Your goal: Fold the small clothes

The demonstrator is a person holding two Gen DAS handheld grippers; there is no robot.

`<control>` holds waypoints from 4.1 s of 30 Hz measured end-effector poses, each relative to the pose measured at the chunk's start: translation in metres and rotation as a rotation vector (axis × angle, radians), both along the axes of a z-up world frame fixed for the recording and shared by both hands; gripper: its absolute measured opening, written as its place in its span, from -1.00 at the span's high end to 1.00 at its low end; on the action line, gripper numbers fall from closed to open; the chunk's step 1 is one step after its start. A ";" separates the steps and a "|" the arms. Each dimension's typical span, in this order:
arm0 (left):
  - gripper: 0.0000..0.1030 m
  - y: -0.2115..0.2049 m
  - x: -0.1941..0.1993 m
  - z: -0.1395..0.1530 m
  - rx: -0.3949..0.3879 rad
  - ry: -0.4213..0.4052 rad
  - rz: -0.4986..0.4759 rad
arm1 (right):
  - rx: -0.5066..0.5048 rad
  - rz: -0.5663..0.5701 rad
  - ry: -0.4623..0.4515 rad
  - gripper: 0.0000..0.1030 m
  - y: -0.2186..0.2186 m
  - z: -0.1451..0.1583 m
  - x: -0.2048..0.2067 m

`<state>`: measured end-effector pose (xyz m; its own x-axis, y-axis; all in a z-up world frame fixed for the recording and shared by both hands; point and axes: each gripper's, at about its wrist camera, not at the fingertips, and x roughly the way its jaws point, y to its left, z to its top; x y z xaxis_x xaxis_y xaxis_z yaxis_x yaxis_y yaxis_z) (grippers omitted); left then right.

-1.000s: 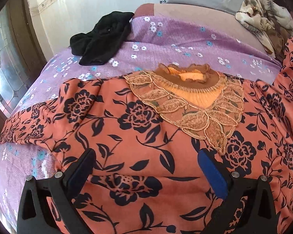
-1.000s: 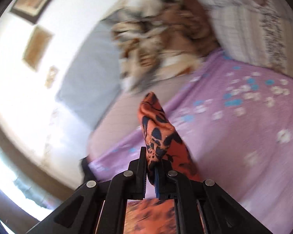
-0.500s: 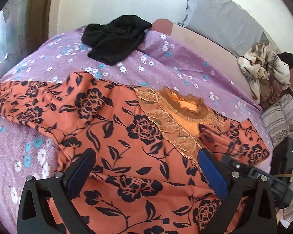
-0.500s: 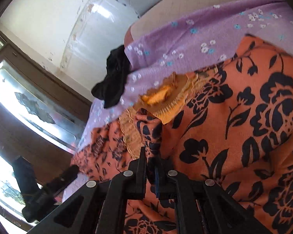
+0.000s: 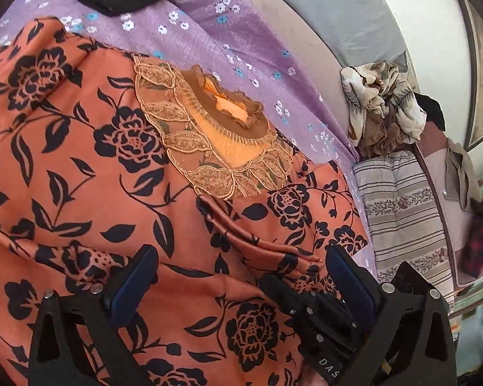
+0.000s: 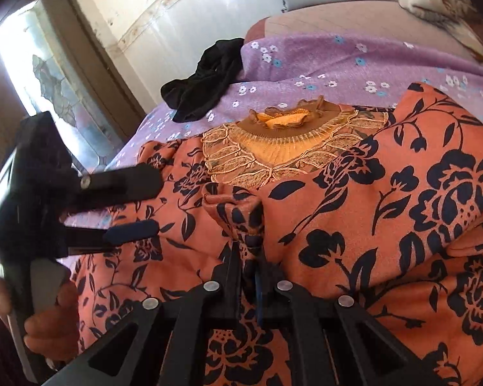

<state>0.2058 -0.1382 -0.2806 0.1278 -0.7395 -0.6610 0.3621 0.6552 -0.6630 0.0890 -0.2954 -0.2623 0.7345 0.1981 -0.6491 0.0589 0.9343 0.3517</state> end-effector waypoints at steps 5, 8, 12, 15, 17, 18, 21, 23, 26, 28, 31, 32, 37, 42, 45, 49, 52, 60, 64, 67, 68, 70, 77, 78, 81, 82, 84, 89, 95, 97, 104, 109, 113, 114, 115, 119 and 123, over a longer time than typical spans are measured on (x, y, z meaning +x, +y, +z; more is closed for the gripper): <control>-0.99 -0.002 0.003 -0.009 -0.012 0.033 0.012 | -0.090 0.065 -0.046 0.88 0.024 0.008 -0.009; -0.33 0.001 0.002 -0.005 -0.037 0.005 0.017 | -0.137 0.105 -0.043 0.84 0.037 0.009 -0.014; 0.89 0.000 0.002 -0.002 0.021 -0.042 -0.011 | -0.164 0.129 0.014 0.81 0.039 0.013 -0.015; 0.87 0.000 -0.003 0.011 0.016 -0.122 -0.021 | -0.136 0.142 0.015 0.80 0.028 0.025 -0.021; 0.87 0.001 -0.006 0.022 0.029 -0.185 -0.036 | -0.119 0.141 -0.009 0.80 0.016 0.038 -0.029; 0.87 0.000 -0.005 0.027 0.055 -0.213 -0.045 | -0.105 0.139 -0.022 0.80 0.009 0.044 -0.033; 0.87 0.003 0.004 0.040 0.145 -0.279 -0.059 | -0.044 0.092 -0.062 0.80 -0.023 0.062 -0.043; 0.87 0.006 0.016 0.049 0.230 -0.303 -0.069 | 0.023 0.017 -0.082 0.80 -0.053 0.068 -0.047; 0.87 0.008 0.038 0.069 0.392 -0.386 -0.092 | 0.109 -0.131 -0.087 0.78 -0.093 0.068 -0.050; 0.87 0.015 0.056 0.081 0.476 -0.420 -0.071 | 0.172 -0.193 -0.073 0.52 -0.110 0.061 -0.047; 0.74 0.025 0.085 0.092 0.570 -0.436 -0.009 | 0.289 -0.245 -0.013 0.25 -0.128 0.042 -0.034; 0.74 0.031 0.092 0.092 0.608 -0.435 0.019 | 0.308 -0.254 0.005 0.23 -0.130 0.037 -0.031; -0.43 0.101 0.101 0.094 0.699 -0.405 0.200 | 0.293 -0.257 0.057 -0.13 -0.128 0.025 -0.019; -0.44 0.235 0.098 0.094 0.671 -0.293 0.439 | 0.290 -0.225 0.049 -0.14 -0.120 0.024 -0.019; -0.44 0.331 0.095 0.087 0.572 -0.169 0.670 | 0.294 -0.197 0.062 -0.15 -0.111 0.022 -0.018; -0.44 0.411 0.096 0.064 0.412 -0.007 0.912 | 0.278 -0.155 0.088 -0.15 -0.096 0.014 -0.011; -0.44 0.421 0.106 0.043 0.346 0.067 0.979 | 0.254 -0.136 0.103 -0.15 -0.089 0.009 -0.006; -0.44 0.420 0.146 0.000 0.099 0.151 1.137 | 0.202 -0.110 0.133 -0.15 -0.086 -0.003 0.006; -0.36 0.418 0.162 0.000 0.133 0.042 1.177 | 0.216 -0.121 0.147 -0.15 -0.090 -0.010 0.011; 0.29 0.406 0.169 -0.002 0.273 -0.048 1.153 | 0.205 -0.118 0.154 -0.15 -0.089 -0.014 0.015; 0.43 0.402 0.172 -0.003 0.333 -0.076 1.141 | 0.198 -0.117 0.154 -0.15 -0.087 -0.014 0.016; 0.87 0.395 0.172 -0.003 0.412 -0.110 1.111 | 0.185 -0.115 0.148 -0.15 -0.086 -0.012 0.016; 0.89 0.368 0.140 0.056 0.457 -0.289 0.980 | 0.182 -0.154 0.107 -0.15 -0.091 -0.002 0.009; 0.89 0.355 0.135 0.069 0.458 -0.325 0.945 | 0.185 -0.162 0.098 -0.15 -0.093 0.000 0.007; 0.89 0.306 0.118 0.114 0.486 -0.451 0.812 | 0.198 -0.188 0.067 -0.15 -0.099 0.010 0.001; 0.89 0.286 0.111 0.129 0.482 -0.495 0.758 | 0.200 -0.196 0.056 -0.15 -0.101 0.013 -0.001; 0.89 0.242 0.096 0.155 0.488 -0.568 0.647 | 0.208 -0.214 0.031 -0.15 -0.107 0.021 -0.008; 0.89 0.117 0.049 0.199 0.459 -0.694 0.345 | 0.252 -0.275 -0.038 -0.15 -0.129 0.041 -0.027; 0.60 -0.046 -0.023 0.182 0.498 -0.703 -0.064 | 0.320 -0.367 -0.114 -0.17 -0.163 0.060 -0.052; -0.14 -0.079 -0.051 0.171 0.479 -0.688 -0.178 | 0.346 -0.398 -0.133 -0.35 -0.173 0.063 -0.061; -0.49 -0.036 -0.068 0.181 0.314 -0.710 -0.023 | 0.379 -0.409 -0.132 -0.39 -0.184 0.064 -0.064; -0.61 0.047 -0.011 0.141 0.359 -0.592 0.330 | 0.381 -0.345 -0.082 -0.39 -0.170 0.051 -0.042; -0.61 0.086 0.017 0.095 0.426 -0.508 0.478 | 0.380 -0.343 -0.048 -0.38 -0.171 0.034 -0.022; -0.61 0.092 0.019 0.087 0.446 -0.520 0.504 | 0.397 -0.336 -0.049 -0.36 -0.175 0.029 -0.017; -0.61 0.095 0.022 0.081 0.461 -0.535 0.525 | 0.417 -0.330 -0.048 -0.31 -0.178 0.025 -0.011; -0.61 0.105 0.037 0.061 0.498 -0.509 0.564 | 0.452 -0.325 -0.007 -0.19 -0.191 0.007 0.011; -0.61 0.101 0.045 0.051 0.545 -0.506 0.557 | 0.477 -0.304 0.073 -0.19 -0.196 -0.018 0.042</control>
<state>0.2511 -0.0370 -0.2299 0.7392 -0.0886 -0.6677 0.0638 0.9961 -0.0616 0.1312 -0.4918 -0.2804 0.7611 0.2684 -0.5905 0.3402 0.6098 0.7158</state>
